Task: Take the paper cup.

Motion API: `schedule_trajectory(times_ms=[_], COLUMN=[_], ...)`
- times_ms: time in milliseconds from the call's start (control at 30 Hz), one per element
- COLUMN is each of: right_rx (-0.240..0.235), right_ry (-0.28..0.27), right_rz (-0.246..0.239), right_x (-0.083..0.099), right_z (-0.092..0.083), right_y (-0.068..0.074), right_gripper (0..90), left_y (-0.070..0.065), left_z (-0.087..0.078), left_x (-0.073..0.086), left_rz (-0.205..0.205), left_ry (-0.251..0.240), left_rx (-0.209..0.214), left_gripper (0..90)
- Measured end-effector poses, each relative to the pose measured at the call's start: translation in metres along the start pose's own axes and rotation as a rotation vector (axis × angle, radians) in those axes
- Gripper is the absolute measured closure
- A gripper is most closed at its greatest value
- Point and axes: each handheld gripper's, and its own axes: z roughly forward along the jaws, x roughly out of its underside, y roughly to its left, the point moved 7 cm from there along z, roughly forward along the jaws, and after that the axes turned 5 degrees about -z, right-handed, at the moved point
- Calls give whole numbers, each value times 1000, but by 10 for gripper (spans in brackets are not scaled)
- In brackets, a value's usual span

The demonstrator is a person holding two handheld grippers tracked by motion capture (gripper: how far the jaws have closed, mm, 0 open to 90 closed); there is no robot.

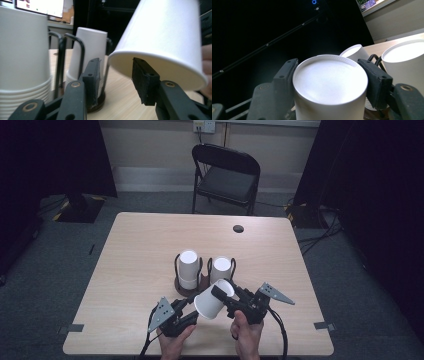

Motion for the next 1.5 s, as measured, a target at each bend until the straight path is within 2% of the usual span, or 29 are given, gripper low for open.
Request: schedule_trajectory(times_ms=[100,133,200,300,333,367,567,667,700,767,833,900,967,1100,1233,1300,1333,1400,1500], right_rx=[-12,-14,-22,-23,-23,-26,-40,-48,-51,-51,-37,-37,-36,-11,32,73,93,98,108], right_ry=[11,13,9,7,7,11,22,23,29,36,49,60,65,71,74,80,84,87,91], right_rz=[20,24,36,78,78,104,141,157,167,182,188,191,185,149,110,76,55,50,17], right_x=[2,2,3,3,3,4,7,8,8,10,13,15,16,18,16,15,15,15,15], right_z=[2,3,3,4,4,5,8,9,10,11,12,12,12,12,9,7,5,4,3], right_y=[0,1,1,0,0,-2,-3,-4,-5,-8,-10,-12,-12,-13,-18,-21,-23,-24,-23], right_gripper=[355,355,355,354,354,354,354,353,352,351,337,336,335,323,302,296,294,291,291], left_y=[-1,-1,-3,-3,-2,-2,0,-1,-2,-3,0,1,2,2,-2,-3,-2,-3,-2], left_z=[2,3,2,2,2,2,1,1,1,0,-3,-2,-2,-1,-2,-3,-4,-4,-4], left_x=[-1,-2,-6,-7,-7,-9,-13,-13,-12,-12,-13,-12,-11,-7,-5,-6,-6,-7,-7], left_rz=[1,-3,3,8,6,0,-2,-4,8,19,17,17,28,22,55,59,49,46,51], left_ry=[-15,-24,-54,-63,-70,-81,-116,-113,-108,-108,-113,-102,-88,-58,-28,-29,-30,-15,5], left_rx=[7,10,15,17,22,23,23,37,32,13,-3,-1,-12,8,31,38,47,55,63], left_gripper=[609,656,671,667,667,659,665,635,644,665,766,772,778,798,827,875,883,885,886])
